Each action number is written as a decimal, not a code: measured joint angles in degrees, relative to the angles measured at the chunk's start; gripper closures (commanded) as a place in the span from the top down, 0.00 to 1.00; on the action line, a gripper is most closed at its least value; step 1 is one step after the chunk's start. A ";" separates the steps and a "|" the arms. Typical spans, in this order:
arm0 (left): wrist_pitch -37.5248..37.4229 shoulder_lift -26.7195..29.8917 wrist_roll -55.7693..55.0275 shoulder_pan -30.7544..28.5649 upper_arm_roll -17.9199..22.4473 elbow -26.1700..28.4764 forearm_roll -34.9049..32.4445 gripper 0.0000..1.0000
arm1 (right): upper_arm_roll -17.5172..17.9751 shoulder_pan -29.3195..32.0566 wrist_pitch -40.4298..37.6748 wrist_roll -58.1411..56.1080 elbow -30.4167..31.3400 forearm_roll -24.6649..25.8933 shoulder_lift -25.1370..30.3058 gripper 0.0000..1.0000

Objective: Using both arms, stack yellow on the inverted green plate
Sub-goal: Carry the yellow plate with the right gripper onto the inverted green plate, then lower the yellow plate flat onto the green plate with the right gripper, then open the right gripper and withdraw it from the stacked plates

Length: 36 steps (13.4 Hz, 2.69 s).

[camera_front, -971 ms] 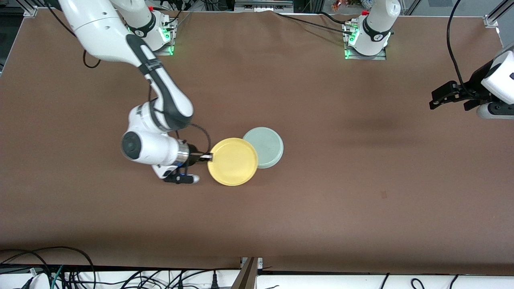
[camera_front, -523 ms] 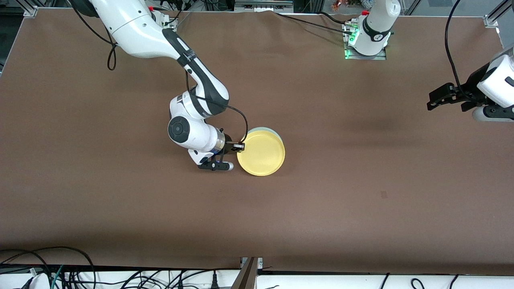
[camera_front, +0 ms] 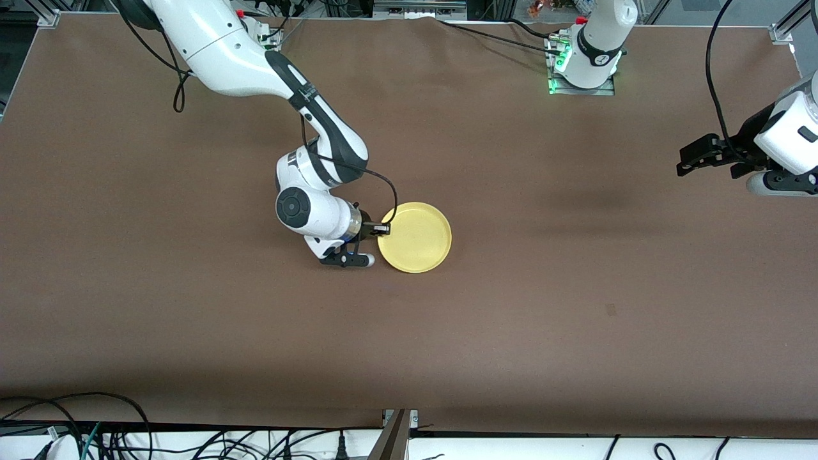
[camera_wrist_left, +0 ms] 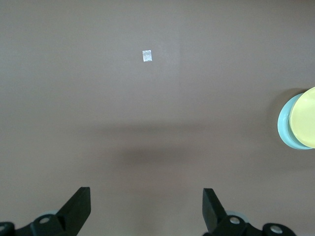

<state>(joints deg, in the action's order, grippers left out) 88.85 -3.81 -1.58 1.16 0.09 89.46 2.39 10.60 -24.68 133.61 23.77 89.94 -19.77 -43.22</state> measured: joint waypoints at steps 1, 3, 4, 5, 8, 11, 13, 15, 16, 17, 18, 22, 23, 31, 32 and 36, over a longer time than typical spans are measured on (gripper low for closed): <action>-0.01 0.00 0.00 0.00 0.00 -0.01 0.00 1.00 | 0.00 -0.15 0.00 0.00 0.02 0.02 0.00 0.00; -0.01 0.00 0.00 0.00 0.01 -0.01 0.00 1.00 | 0.00 -0.32 -0.02 0.00 0.06 0.04 0.00 0.00; -0.01 0.00 0.00 0.00 0.01 -0.01 0.00 1.00 | 0.00 -0.35 -0.04 0.00 0.14 0.16 0.00 0.00; -0.01 0.00 0.00 0.00 0.01 -0.01 0.00 1.00 | 0.00 -0.36 -0.05 0.00 0.28 0.35 0.00 0.00; -0.02 0.00 -0.01 0.00 0.03 -0.01 0.00 1.00 | -0.01 -0.38 -0.05 -0.02 0.98 0.53 0.00 0.00; -0.02 0.00 -0.01 0.00 0.08 -0.01 0.00 1.00 | 0.00 -0.56 -0.05 -0.03 1.06 0.54 0.05 0.00; -0.02 0.00 -0.01 0.00 0.09 -0.01 0.00 1.00 | 0.00 -0.73 -0.05 -0.03 1.24 0.55 0.28 0.00; -0.02 0.00 -0.01 0.00 0.09 -0.01 0.00 1.00 | 0.00 -0.81 -0.06 -0.03 1.69 0.61 0.74 0.00; -0.02 0.00 -0.01 0.00 0.09 -0.01 0.00 1.00 | -0.01 -0.84 -0.07 -0.03 1.88 0.65 0.89 0.08; -0.02 0.00 -0.01 0.00 0.09 -0.01 0.00 1.00 | -0.01 -0.91 -0.07 -0.03 2.09 0.66 0.94 0.72; -0.02 0.00 -0.01 0.00 0.09 -0.01 0.00 1.00 | 0.00 -0.99 -0.07 -0.03 2.30 0.67 0.94 1.00; -0.02 0.00 -0.02 0.00 0.09 -0.03 0.00 1.00 | -1.54 -1.10 -0.64 -0.09 2.34 0.76 1.82 1.00; -0.02 0.00 -0.01 0.00 0.09 -0.04 0.00 1.00 | -3.20 -1.12 -2.86 -0.25 2.00 0.93 2.96 1.00; -0.02 0.00 -0.01 0.00 0.06 -0.32 0.00 1.00 | -24.89 -0.12 -30.60 -15.20 -8.09 3.80 11.49 1.00; -0.02 0.00 -0.01 0.00 0.05 -0.39 0.00 1.00 | -27.99 -0.08 -33.47 -18.01 -9.02 3.82 12.06 1.00; -0.02 -0.01 -0.01 0.00 0.06 -0.50 0.00 1.00 | -36.66 1.10 -45.61 -25.23 -14.13 4.27 15.45 1.00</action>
<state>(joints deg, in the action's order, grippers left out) 88.83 -3.82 -1.60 1.16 0.15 88.96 2.39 -26.06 -23.58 88.00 -1.46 75.82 -15.50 -27.78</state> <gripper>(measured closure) 0.000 0.000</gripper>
